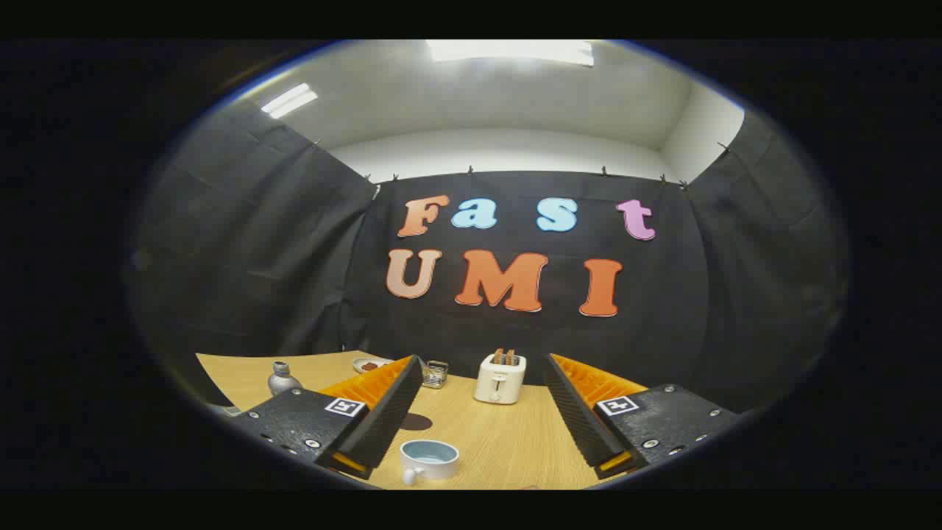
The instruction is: Take the bottle from table, then pour the juice into the cup, finally place the bottle on the coaster
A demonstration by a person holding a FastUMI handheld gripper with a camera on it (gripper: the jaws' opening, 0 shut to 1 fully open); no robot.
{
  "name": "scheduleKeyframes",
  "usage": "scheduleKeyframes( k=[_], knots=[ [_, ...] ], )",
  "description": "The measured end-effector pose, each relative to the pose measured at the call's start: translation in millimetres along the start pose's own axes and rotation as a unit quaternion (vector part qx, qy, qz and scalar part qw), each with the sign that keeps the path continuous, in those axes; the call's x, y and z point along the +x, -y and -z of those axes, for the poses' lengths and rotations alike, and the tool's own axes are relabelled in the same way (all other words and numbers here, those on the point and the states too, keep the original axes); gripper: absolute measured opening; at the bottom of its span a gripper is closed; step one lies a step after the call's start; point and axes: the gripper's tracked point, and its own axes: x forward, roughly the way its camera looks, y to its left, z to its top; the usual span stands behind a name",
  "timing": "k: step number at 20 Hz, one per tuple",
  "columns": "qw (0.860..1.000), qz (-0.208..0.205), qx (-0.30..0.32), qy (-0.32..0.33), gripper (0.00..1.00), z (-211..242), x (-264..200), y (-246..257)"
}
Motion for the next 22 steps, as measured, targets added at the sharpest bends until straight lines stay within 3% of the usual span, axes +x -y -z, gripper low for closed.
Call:
scheduleKeyframes(
  k=[22],
  knots=[
    [1.0,-0.015,0.025,0.003,0.98,0,0,-18]
  ],
)
